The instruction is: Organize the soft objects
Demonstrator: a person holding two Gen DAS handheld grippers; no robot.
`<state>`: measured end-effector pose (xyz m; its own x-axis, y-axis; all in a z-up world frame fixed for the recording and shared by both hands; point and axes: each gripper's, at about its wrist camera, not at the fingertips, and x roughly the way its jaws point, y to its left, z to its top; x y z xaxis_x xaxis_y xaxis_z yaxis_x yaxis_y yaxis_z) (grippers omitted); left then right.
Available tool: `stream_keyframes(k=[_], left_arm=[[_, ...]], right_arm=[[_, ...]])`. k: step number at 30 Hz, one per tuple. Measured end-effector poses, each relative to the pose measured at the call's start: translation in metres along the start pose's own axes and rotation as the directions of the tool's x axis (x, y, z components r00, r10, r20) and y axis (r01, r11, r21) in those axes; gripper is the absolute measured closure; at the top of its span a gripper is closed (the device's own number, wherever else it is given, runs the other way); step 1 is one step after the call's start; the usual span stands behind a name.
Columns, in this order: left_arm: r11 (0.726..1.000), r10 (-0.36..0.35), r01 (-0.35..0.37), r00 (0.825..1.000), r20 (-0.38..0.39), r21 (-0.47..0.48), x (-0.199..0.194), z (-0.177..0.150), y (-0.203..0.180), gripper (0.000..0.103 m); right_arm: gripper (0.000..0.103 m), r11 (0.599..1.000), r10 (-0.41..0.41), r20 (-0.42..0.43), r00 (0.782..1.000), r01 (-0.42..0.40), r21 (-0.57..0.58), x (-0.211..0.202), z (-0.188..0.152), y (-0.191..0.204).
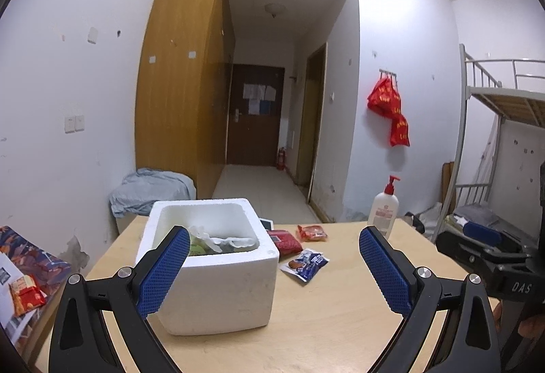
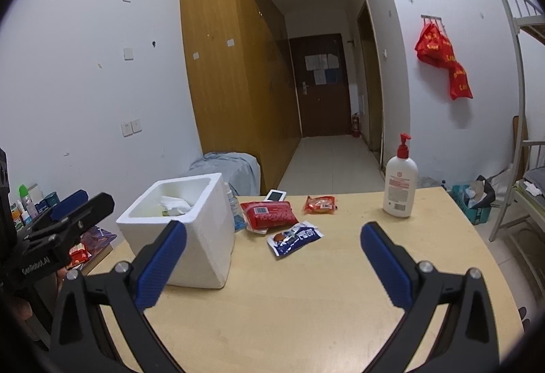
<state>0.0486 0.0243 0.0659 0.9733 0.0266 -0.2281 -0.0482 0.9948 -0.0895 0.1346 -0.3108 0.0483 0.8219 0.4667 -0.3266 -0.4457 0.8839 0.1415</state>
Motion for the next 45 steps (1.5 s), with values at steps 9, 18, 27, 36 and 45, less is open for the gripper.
stream_keyframes(k=[9, 18, 27, 36, 45], left_arm=[[1.000, 0.020, -0.020, 0.999, 0.032, 0.003, -0.029, -0.013, -0.004, 0.003], [0.998, 0.063, -0.063, 0.996, 0.070, 0.009, -0.055, -0.032, -0.006, 0.000], [0.997, 0.070, -0.069, 0.995, 0.073, -0.022, -0.070, -0.053, 0.001, 0.000], [0.994, 0.094, -0.091, 0.995, 0.041, -0.054, -0.069, -0.080, 0.010, 0.000], [0.991, 0.125, -0.123, 0.991, 0.047, -0.044, -0.070, -0.088, 0.006, 0.000]], right_arm=[[0.000, 1.000, 0.009, 0.032, 0.999, -0.009, -0.019, -0.028, -0.021, 0.007], [0.000, 0.998, 0.066, 0.072, 0.995, -0.064, -0.020, -0.048, -0.040, 0.013], [0.000, 0.992, 0.120, 0.043, 0.992, -0.119, -0.029, -0.043, -0.062, 0.024], [0.000, 0.985, 0.164, 0.048, 0.985, -0.162, -0.060, -0.046, -0.083, 0.034], [0.000, 0.985, 0.166, 0.047, 0.985, -0.164, -0.052, -0.045, -0.088, 0.035]])
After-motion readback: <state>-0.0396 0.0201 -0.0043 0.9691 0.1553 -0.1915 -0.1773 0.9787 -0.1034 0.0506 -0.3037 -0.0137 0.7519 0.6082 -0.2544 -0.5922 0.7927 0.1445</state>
